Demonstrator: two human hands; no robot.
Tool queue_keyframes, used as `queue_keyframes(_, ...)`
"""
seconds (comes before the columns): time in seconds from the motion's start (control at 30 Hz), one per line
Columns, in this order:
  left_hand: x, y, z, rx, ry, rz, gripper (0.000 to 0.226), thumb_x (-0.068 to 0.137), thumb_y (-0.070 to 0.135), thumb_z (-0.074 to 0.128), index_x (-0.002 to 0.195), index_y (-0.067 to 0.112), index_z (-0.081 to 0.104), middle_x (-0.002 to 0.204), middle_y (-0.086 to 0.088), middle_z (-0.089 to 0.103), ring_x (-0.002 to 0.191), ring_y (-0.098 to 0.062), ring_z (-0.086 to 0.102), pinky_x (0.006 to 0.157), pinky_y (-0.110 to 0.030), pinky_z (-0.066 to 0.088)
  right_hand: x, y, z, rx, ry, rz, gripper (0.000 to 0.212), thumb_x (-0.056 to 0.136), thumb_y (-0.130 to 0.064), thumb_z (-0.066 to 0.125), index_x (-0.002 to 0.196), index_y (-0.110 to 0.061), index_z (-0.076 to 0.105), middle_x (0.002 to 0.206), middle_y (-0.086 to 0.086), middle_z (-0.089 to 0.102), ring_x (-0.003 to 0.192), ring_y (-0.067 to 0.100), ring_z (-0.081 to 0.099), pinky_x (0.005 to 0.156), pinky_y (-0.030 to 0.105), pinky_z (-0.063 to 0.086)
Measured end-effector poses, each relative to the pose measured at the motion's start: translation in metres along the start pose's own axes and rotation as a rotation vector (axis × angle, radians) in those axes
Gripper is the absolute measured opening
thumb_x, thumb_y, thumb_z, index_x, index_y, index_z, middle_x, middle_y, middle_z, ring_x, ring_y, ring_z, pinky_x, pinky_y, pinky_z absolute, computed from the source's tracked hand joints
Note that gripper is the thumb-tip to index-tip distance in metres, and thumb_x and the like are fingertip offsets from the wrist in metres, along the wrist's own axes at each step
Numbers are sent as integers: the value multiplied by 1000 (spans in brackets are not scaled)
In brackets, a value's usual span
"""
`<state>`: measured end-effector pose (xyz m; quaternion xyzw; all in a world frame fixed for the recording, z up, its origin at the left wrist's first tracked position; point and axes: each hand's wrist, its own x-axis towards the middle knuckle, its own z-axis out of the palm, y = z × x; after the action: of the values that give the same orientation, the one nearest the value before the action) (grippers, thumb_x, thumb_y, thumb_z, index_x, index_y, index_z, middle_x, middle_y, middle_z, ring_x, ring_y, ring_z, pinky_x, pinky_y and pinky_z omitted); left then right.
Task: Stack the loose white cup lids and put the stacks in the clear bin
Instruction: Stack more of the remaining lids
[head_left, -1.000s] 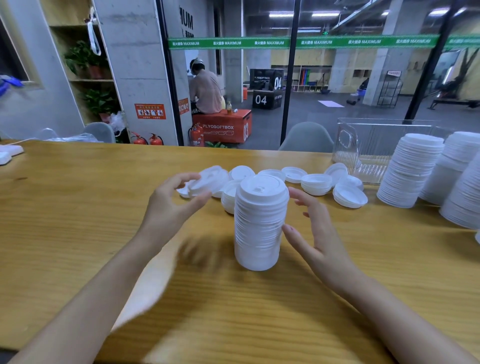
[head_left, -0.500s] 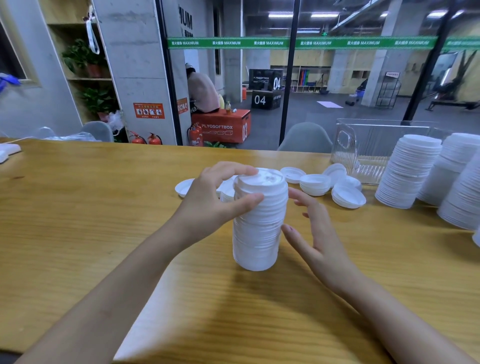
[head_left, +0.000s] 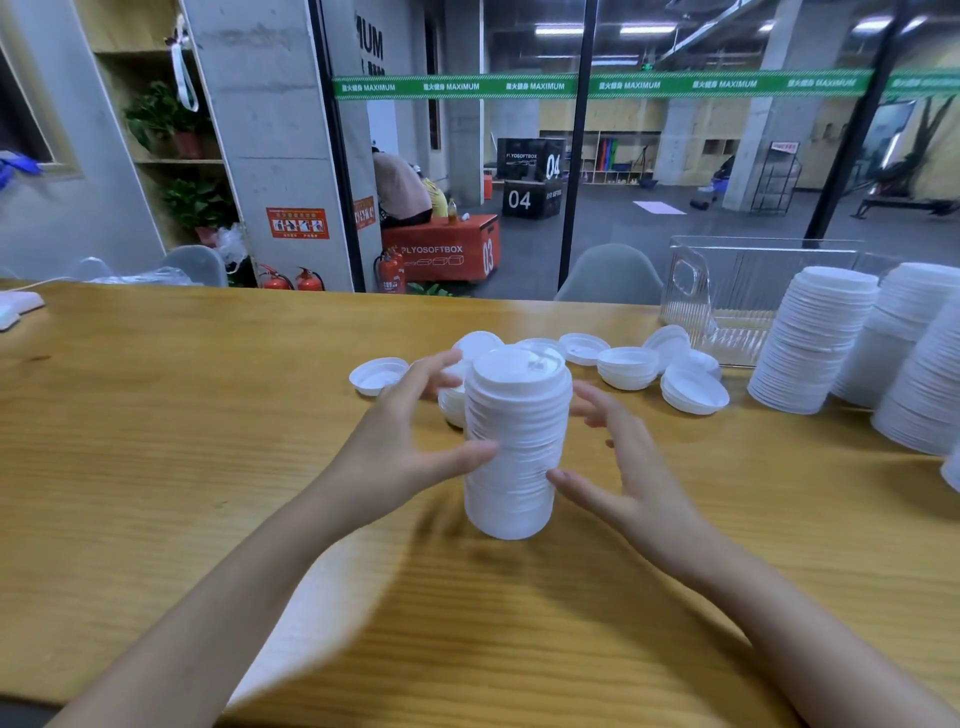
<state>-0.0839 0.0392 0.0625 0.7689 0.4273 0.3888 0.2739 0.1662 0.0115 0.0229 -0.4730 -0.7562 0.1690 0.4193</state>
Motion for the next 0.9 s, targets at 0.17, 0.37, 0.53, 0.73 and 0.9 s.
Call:
queue_keyframes(0.17, -20, -37, 18, 146, -157, -133, 93, 51, 70, 70, 135, 57, 31, 125, 20, 55, 120, 1, 46, 102, -29, 40, -2, 8, 12, -132, -226, 97, 98, 62, -74, 66, 145, -45, 21, 135, -25, 45, 128, 3, 37, 105, 34, 31)
queue_keyframes(0.37, -18, -34, 36, 304, -158, -101, 82, 67, 54, 78, 133, 51, 30, 106, 41, 41, 108, -2, 38, 105, -34, 32, 4, 10, 27, -229, -219, 102, 96, 70, -53, 80, 144, -39, 21, 113, -43, 34, 117, 5, 38, 95, 32, 30)
queue_keyframes(0.53, -9, -27, 52, 295, -141, -88, 84, 72, 41, 82, 142, 38, 35, 106, 30, 49, 113, -8, 43, 104, -34, 33, 4, 20, 16, -222, -196, 129, 102, 60, -62, 75, 146, -37, 26, 121, -34, 39, 122, 11, 44, 100, 38, 35)
queue_keyframes(0.73, 18, -5, 95, 226, -193, -79, 82, 75, 39, 81, 142, 38, 35, 110, 22, 54, 119, -8, 42, 108, -38, 32, -9, 49, -25, -185, -149, 238, 101, 53, -70, 72, 140, -39, 32, 132, -22, 52, 125, 11, 48, 105, 46, 39)
queue_keyframes(0.9, 42, 7, 128, 217, -229, -50, 77, 76, 41, 80, 140, 36, 37, 120, 18, 60, 117, -12, 42, 106, -35, 31, -16, 68, -58, -208, -124, 277, 105, 53, -71, 73, 143, -36, 31, 132, -23, 52, 123, 14, 50, 105, 46, 39)
